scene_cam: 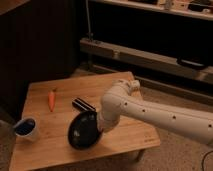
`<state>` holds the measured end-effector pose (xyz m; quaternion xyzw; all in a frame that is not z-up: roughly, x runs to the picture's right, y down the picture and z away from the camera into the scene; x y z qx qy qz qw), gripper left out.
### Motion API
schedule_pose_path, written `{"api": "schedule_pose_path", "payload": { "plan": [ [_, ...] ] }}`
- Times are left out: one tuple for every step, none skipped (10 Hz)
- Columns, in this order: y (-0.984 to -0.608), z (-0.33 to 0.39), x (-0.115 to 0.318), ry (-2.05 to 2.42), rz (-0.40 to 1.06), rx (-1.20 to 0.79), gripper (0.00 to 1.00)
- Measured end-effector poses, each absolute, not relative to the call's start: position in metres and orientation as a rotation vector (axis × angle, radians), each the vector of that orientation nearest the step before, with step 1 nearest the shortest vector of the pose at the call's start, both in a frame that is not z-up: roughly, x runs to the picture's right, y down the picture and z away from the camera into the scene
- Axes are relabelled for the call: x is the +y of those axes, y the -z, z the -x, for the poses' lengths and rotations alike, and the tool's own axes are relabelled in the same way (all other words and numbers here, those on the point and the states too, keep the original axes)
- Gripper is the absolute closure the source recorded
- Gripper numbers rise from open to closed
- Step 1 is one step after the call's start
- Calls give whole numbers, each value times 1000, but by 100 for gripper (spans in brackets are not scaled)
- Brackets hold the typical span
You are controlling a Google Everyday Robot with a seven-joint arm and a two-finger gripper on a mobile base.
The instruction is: Drag the ceramic bowl in a circle
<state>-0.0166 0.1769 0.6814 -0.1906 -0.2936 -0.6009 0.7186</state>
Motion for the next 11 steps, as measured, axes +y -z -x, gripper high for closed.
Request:
{"api": "schedule_pose_path", "payload": {
  "plan": [
    [-688, 18, 178, 1342, 432, -645, 100],
    [-702, 20, 183, 1356, 454, -635, 100],
    [-715, 22, 190, 1366, 473, -629, 100],
    [-729, 25, 196, 1377, 492, -622, 100],
    [-738, 27, 199, 1383, 508, -615, 100],
    [-742, 29, 197, 1390, 521, -605, 100],
    [-746, 31, 196, 1389, 526, -599, 100],
    [-752, 33, 193, 1378, 536, -578, 100],
    [-760, 31, 188, 1361, 547, -556, 100],
    [-770, 26, 180, 1339, 561, -530, 100],
    [-783, 19, 173, 1320, 586, -500, 100]
  ]
}}
